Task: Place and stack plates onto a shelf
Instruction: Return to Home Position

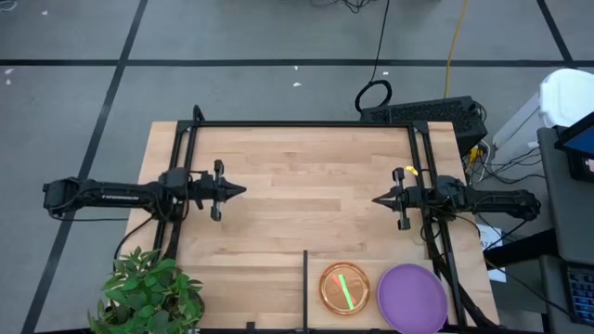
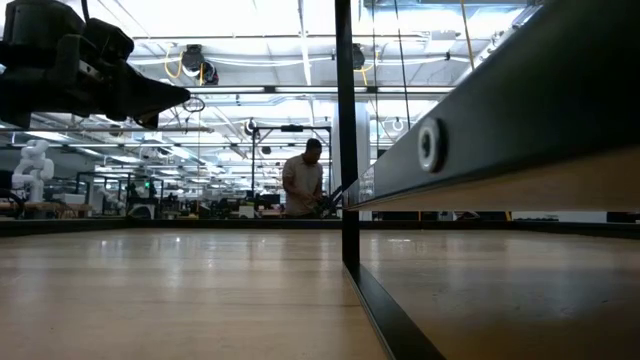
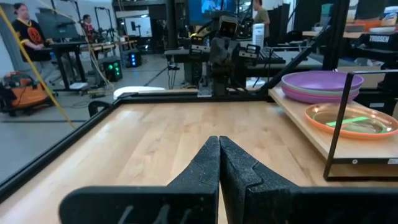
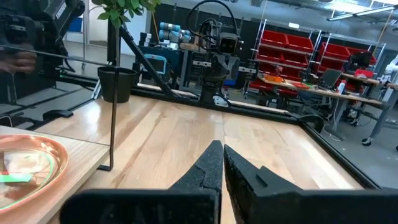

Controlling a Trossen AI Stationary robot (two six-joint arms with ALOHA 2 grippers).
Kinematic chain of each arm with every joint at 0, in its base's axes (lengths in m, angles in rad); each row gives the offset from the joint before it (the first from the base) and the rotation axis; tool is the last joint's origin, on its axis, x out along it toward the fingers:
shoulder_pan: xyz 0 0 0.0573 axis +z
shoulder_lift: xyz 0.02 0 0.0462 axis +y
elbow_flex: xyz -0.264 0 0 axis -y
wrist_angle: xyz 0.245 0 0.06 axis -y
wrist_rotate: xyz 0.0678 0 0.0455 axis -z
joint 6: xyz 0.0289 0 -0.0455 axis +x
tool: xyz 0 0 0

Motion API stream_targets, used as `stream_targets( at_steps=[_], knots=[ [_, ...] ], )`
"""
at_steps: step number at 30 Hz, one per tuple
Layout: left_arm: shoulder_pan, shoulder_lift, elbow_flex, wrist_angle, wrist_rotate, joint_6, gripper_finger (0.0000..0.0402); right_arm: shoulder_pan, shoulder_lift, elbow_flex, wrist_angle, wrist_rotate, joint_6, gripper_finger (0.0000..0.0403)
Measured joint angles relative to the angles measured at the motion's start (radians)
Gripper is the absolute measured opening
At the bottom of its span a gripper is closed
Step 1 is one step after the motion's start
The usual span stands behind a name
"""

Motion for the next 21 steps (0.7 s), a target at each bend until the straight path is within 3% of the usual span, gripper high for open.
stream_targets(
  at_steps=[12, 21],
  knots=[
    [0.017, -0.196, 0.0, -0.187, -0.008, -0.059, 0.0001, 0.0, 0.0, 0.0, 0.007, 0.0, -0.002, 0.0],
    [0.017, -0.345, 0.0, -0.369, -0.141, -0.051, 0.0001, 0.0, 0.0, 0.0, 0.008, 0.001, -0.002, 0.0]
  ],
)
